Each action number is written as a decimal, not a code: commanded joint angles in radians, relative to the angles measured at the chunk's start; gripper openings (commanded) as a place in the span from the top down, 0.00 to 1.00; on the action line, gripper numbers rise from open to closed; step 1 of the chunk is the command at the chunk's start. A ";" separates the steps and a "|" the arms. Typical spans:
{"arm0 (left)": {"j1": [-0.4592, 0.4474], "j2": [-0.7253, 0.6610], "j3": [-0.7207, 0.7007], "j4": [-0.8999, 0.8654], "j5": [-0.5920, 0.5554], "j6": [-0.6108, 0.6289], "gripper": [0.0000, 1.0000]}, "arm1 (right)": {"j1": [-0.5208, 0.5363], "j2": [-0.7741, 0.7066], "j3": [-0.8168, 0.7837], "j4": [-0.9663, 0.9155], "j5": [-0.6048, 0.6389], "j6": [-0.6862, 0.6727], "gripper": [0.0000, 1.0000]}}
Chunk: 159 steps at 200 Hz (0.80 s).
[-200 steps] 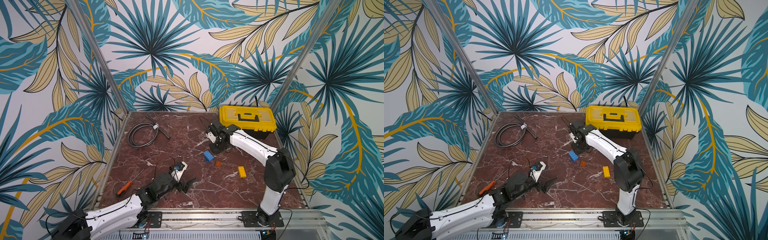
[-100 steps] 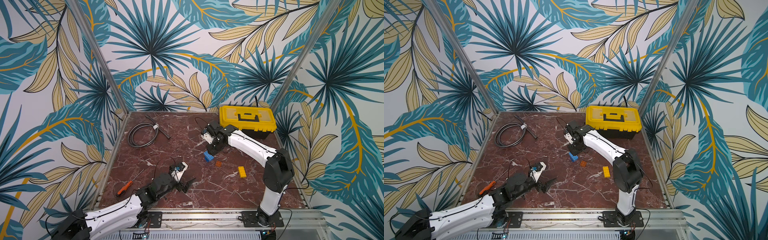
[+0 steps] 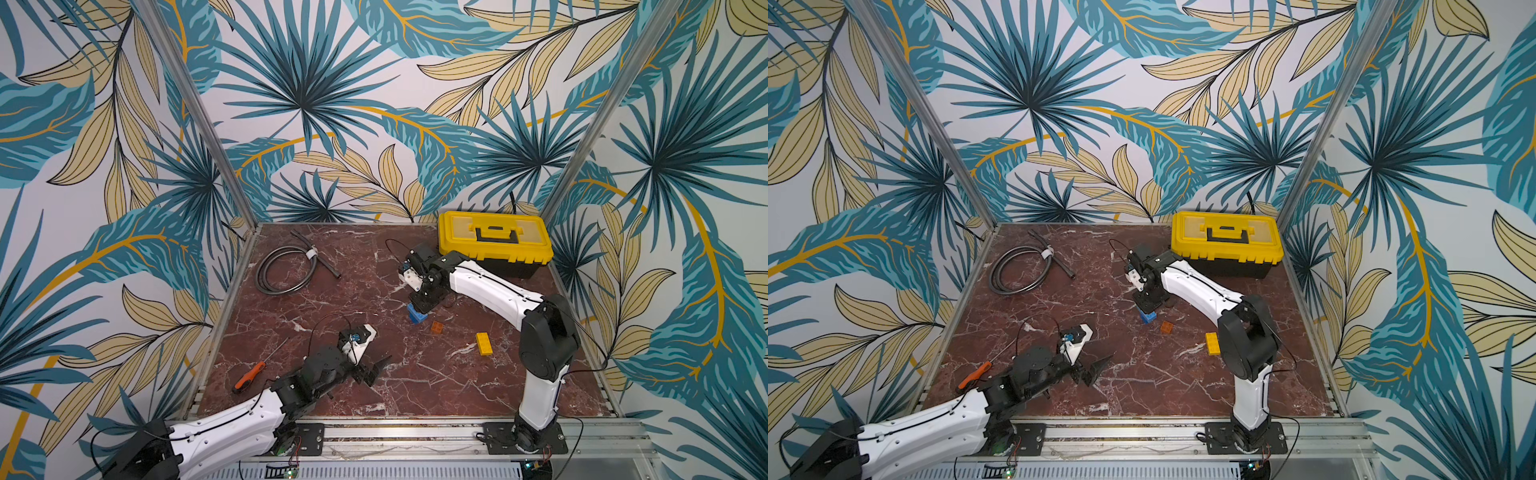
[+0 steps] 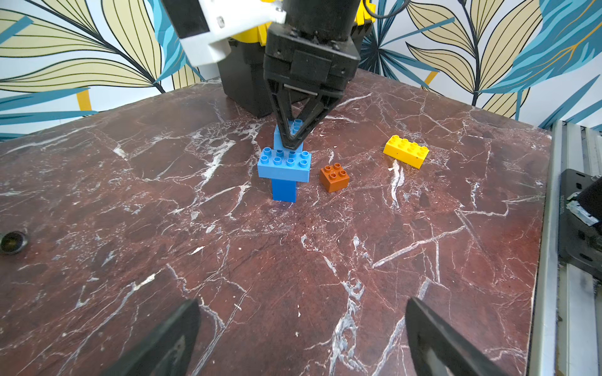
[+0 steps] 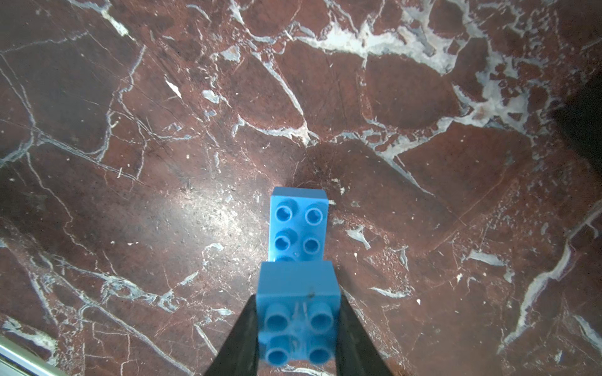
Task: Assemble the letter f with lego
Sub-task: Assemble the lego brick with the lego brick.
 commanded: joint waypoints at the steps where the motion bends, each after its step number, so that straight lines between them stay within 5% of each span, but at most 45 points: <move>1: -0.004 -0.002 -0.004 0.018 -0.007 0.013 0.00 | 0.009 0.039 0.025 -0.041 0.000 -0.017 0.69; 159: -0.003 0.035 0.008 0.018 -0.007 0.012 0.01 | 0.012 0.093 0.063 -0.066 0.013 -0.030 0.69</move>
